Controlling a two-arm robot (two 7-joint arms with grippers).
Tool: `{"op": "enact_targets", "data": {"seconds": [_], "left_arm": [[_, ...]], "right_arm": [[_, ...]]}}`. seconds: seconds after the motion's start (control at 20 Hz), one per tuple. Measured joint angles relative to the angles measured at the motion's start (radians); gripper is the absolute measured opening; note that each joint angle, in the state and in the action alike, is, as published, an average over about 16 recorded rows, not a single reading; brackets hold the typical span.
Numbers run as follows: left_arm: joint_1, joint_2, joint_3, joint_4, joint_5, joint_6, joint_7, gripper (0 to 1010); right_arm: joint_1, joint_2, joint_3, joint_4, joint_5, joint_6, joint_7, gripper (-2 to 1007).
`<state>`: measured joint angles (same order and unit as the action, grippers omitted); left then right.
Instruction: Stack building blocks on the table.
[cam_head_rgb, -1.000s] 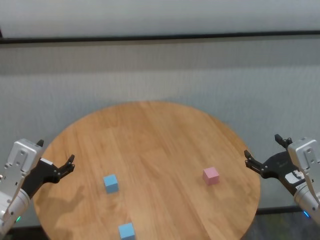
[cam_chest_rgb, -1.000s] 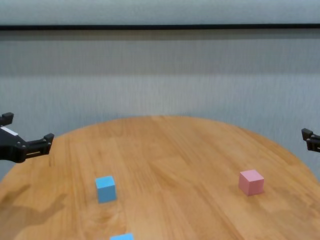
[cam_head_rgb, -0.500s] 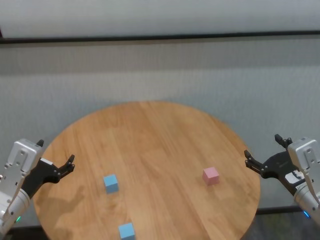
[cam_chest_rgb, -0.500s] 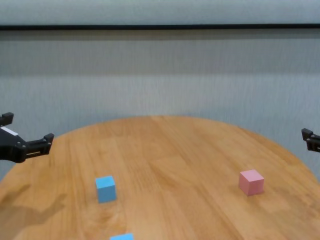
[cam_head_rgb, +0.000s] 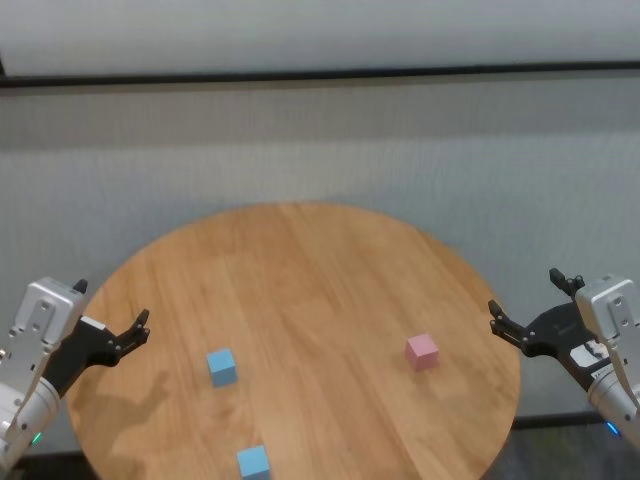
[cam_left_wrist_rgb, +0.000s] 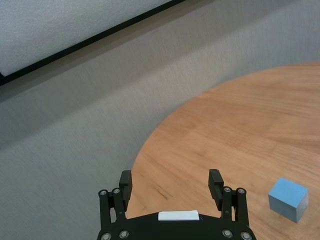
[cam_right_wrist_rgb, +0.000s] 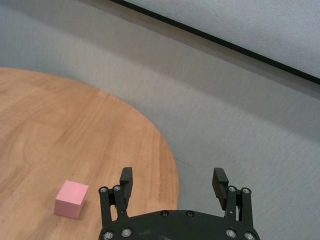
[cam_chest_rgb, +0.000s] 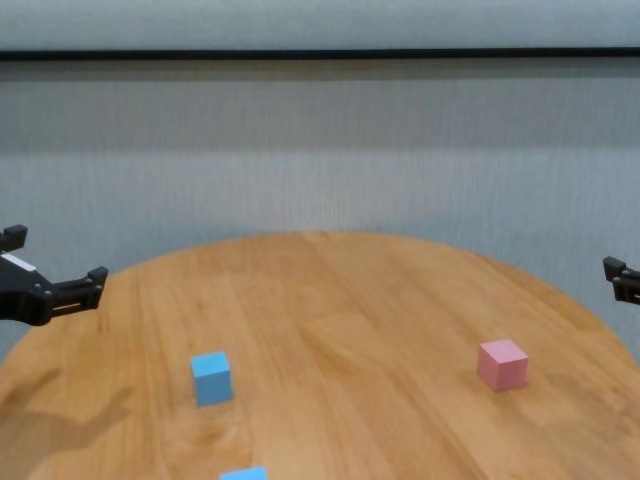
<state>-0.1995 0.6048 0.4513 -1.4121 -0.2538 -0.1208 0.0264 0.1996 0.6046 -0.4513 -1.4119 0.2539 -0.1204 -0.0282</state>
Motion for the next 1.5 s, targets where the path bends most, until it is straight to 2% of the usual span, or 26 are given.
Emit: {"op": "enact_targets", "data": {"seconds": [0.35, 0.6, 1.1, 1.3, 1.5], "left_arm": [[0.013, 0.022, -0.010, -0.033, -0.014, -0.014, -0.043, 1003], [0.041, 0.058, -0.035, -0.084, -0.055, -0.034, -0.111, 1003], [0.126, 0.146, -0.102, -0.211, -0.189, -0.081, -0.299, 1003], [0.147, 0.164, -0.107, -0.242, -0.227, -0.093, -0.372, 1003], [0.155, 0.169, -0.095, -0.257, -0.250, -0.104, -0.448, 1003]], "right_arm": [[0.000, 0.000, 0.000, 0.000, 0.000, 0.000, 0.000, 1005], [0.000, 0.000, 0.000, 0.000, 0.000, 0.000, 0.000, 1005], [0.000, 0.000, 0.000, 0.000, 0.000, 0.000, 0.000, 1004], [0.000, 0.000, 0.000, 0.000, 0.000, 0.000, 0.000, 1005], [0.000, 0.000, 0.000, 0.000, 0.000, 0.000, 0.000, 1005]]}}
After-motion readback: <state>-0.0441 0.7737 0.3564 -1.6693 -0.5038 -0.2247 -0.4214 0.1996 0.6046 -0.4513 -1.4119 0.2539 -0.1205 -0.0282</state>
